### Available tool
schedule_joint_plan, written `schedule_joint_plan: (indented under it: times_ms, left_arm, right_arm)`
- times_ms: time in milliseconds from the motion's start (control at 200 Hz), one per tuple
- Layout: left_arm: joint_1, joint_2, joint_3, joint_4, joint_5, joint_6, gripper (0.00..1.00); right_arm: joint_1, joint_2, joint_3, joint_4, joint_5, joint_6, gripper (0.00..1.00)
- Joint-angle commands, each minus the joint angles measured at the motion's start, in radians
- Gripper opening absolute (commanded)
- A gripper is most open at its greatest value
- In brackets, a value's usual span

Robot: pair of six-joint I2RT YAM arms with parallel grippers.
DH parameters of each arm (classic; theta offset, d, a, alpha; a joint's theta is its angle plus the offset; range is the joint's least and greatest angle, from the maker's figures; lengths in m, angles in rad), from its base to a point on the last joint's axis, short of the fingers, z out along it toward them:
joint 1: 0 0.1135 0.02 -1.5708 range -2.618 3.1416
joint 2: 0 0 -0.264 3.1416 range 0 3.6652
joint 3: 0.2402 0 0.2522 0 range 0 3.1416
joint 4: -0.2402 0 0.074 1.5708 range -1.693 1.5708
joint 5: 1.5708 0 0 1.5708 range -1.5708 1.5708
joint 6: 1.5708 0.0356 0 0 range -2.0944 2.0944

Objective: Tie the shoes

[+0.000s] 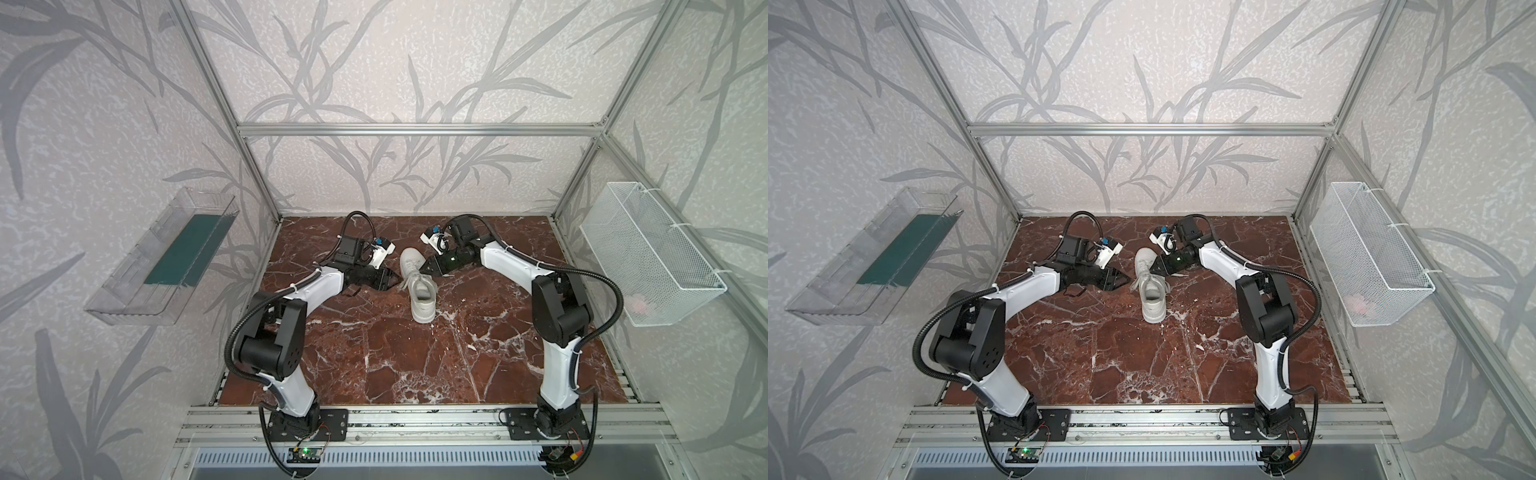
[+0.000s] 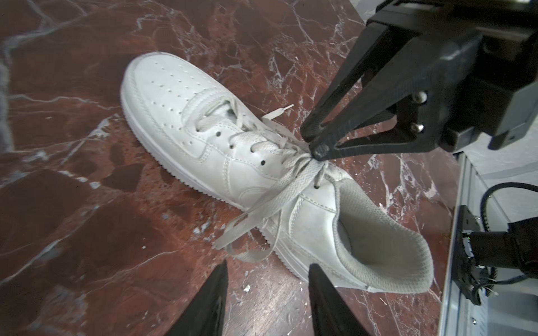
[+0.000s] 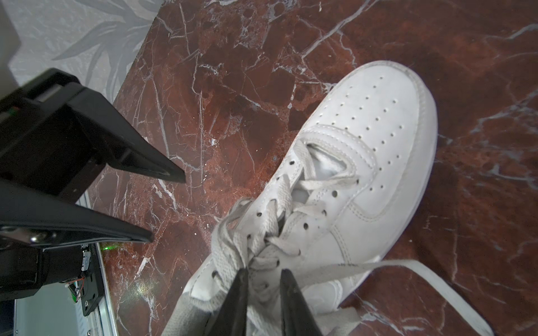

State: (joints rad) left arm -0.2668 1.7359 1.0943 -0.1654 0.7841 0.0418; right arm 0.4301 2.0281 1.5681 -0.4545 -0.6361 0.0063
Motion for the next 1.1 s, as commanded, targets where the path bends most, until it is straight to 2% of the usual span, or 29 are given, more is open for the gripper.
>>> schedule_joint_plan:
  times_ms: [0, 115, 265, 885, 1010, 1095]
  left_arm:
    - [-0.009, 0.034, 0.045, 0.018, 0.102, -0.017, 0.44]
    - [-0.012, 0.065, 0.061, 0.010, 0.123, -0.030, 0.43]
    - [-0.017, 0.101, 0.097, -0.040, 0.136, -0.028, 0.36]
    - [-0.041, 0.161, 0.122, -0.077, 0.123, -0.005, 0.30]
    - [-0.041, 0.167, 0.124, -0.061, 0.128, -0.012, 0.26]
    - [-0.041, 0.170, 0.127, -0.059, 0.127, -0.017, 0.19]
  right_arm:
    - [0.004, -0.020, 0.000, -0.075, 0.021, -0.017, 0.22]
    - [0.004, -0.019, -0.001, -0.075, 0.019, -0.017, 0.22]
    - [0.004, -0.019, 0.001, -0.075, 0.019, -0.020, 0.22]
    - [0.004, -0.015, 0.005, -0.079, 0.010, -0.021, 0.21]
    - [0.004, -0.014, 0.007, -0.081, 0.009, -0.022, 0.21]
    - [0.004, -0.014, 0.007, -0.081, 0.007, -0.022, 0.21]
